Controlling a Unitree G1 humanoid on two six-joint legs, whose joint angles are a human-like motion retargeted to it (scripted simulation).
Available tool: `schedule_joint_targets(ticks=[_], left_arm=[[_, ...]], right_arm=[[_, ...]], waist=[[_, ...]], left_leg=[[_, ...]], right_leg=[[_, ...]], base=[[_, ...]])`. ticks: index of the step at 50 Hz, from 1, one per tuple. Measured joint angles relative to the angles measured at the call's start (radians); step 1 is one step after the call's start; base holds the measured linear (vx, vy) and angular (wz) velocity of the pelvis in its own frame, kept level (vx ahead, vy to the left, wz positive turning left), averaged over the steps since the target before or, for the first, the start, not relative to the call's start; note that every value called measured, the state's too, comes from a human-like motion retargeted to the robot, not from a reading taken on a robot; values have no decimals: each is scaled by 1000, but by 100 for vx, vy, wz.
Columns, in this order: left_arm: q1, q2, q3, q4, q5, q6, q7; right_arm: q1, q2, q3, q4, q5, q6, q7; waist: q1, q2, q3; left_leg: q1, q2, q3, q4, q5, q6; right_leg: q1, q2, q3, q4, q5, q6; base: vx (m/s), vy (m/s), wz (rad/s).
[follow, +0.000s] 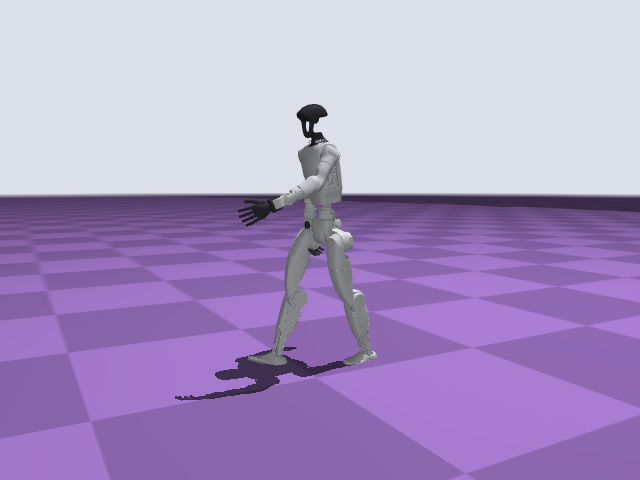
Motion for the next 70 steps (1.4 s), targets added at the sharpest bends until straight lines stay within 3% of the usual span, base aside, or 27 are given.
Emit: schedule_joint_targets(ticks=[5, 10, 13, 15, 19, 23, 27, 32, 35, 38, 43, 47, 50, 52, 55, 58, 62, 66, 68, 70], left_arm=[[83, -43, 20, -11, 2, 11, -40], [284, -106, 17, 73, 40, 67, -117], [435, -153, 16, 168, 92, 117, -131], [523, -174, 24, 240, 129, 142, -116], [679, -184, 35, 359, 183, 166, -81], [818, -166, 24, 408, 174, 159, -74], [936, -143, 24, 381, 107, 151, -76], [1044, -143, 114, 311, 106, 146, -101], [1081, -160, 178, 275, 156, 128, -125], [1095, -172, 192, 253, 162, 115, -134], [966, -165, 181, 309, 185, 130, -167], [817, -152, 97, 383, 213, 108, -133], [676, -143, 57, 414, 232, 104, -103], [571, -136, 38, 408, 215, 100, -71], [417, -123, 12, 369, 165, 90, -29], [279, -106, -14, 301, 114, 74, -18], [130, -68, -41, 189, 63, 46, -38], [33, -27, -42, 76, 19, 10, -45], [-7, -15, -29, 34, 0, 10, -13], [-21, -5, -16, -3, -1, 1, 8]], right_arm=[[-64, -1, -2, 11, -47, -4, 24], [-150, -20, 21, 19, -27, 8, 11], [-210, -44, 50, 18, 15, 10, 2], [-271, -60, 70, 18, 26, 4, -20], [-419, -78, 104, 8, 12, 6, -65], [-574, -92, 128, -29, 43, 15, -98], [-694, -114, 113, -116, 87, -2, -153], [-747, -136, 40, -266, 49, -48, -250], [-732, -133, 3, -342, 5, -70, -267], [-687, -118, 12, -370, -29, -79, -252], [-575, -87, 43, -348, -116, -78, -140], [-419, -51, 56, -254, -52, -126, -46], [-316, -22, 54, -148, 4, -111, 7], [-266, -12, 53, -79, 25, -100, 21], [-203, -9, 55, 4, 27, -87, 31], [-144, -17, 59, 41, 21, -82, 40], [-83, -30, 49, 36, 42, -83, 43], [-60, -31, 30, 10, 80, -74, 0], [-78, -23, 33, 7, 77, -27, -48], [-91, -5, 16, -1, 53, -4, -56]], waist=[[9, 19, -13], [45, 3, -30], [46, -37, -79], [60, -45, -111], [147, -78, -119], [253, -132, -108], [343, -143, -80], [428, -38, -4], [442, 6, 38], [444, -5, 32], [424, -13, -8], [391, 6, -45], [352, 21, -83], [316, 28, -102], [250, 42, -112], [174, 60, -104], [80, 66, -78], [2, 19, -43], [-22, -10, -20], [-29, -29, 10]], left_leg=[[57, 7, -21, 35, 28, 2], [56, -31, -61, 225, 209, 21], [-134, -113, -52, 560, 313, 82], [-304, -122, -10, 795, 342, 115], [-522, -101, 103, 999, 249, 215], [-649, -104, 189, 900, 171, 266], [-675, -85, 211, 552, 260, 212], [-564, 53, 274, 40, 390, 74], [-531, 100, 320, -109, 353, -24], [-532, 110, 346, -109, 306, -54], [-468, 132, 380, -109, 372, -56], [-381, 145, 326, -88, 310, -24], [-349, 152, 279, -63, 254, 3], [-338, 147, 249, -49, 227, 14], [-319, 135, 202, -30, 191, 16], [-286, 122, 151, -20, 162, 17], [-229, 94, 90, -13, 127, 30], [-158, 16, 42, -4, 85, 47], [-114, -24, 31, -4, 57, 46], [-57, -37, 28, -3, 27, 38]], right_leg=[[37, 19, -6, 0, 20, 0], [158, -13, 11, 0, 38, 0], [205, -112, 30, 4, 10, 0], [203, -131, 45, 22, -22, -30], [218, -137, 107, 52, -80, -60], [233, -154, 183, 60, -119, -55], [267, -134, 243, 61, -154, -59], [407, -8, 290, 73, -219, -111], [507, 29, 305, 82, -257, -135], [553, 18, 318, 105, -275, -141], [558, 39, 318, 228, -220, -171], [505, 61, 270, 479, -29, -185], [354, 54, 202, 777, 92, -183], [239, 35, 163, 942, 92, -200], [100, 23, 128, 1066, 8, -227], [21, 20, 96, 1017, -80, -229], [-5, -10, 28, 753, -135, -216], [43, -50, -3, 304, -6, -148], [61, -69, -10, 99, 86, -79], [58, -71, -32, 0, 95, -1]], base=[[70, -16, -4], [77, -14, -11], [70, 3, 27], [61, -7, 3], [57, -12, -73], [54, -4, -103], [55, 2, -94], [62, 9, -79], [66, 15, -33], [66, 18, -16], [69, 22, 1], [71, 26, 33], [62, 25, 48], [55, 22, 59], [52, 17, 77], [51, 12, 94], [51, 6, 88], [54, -2, 68], [58, -6, 33], [60, -16, -4]])
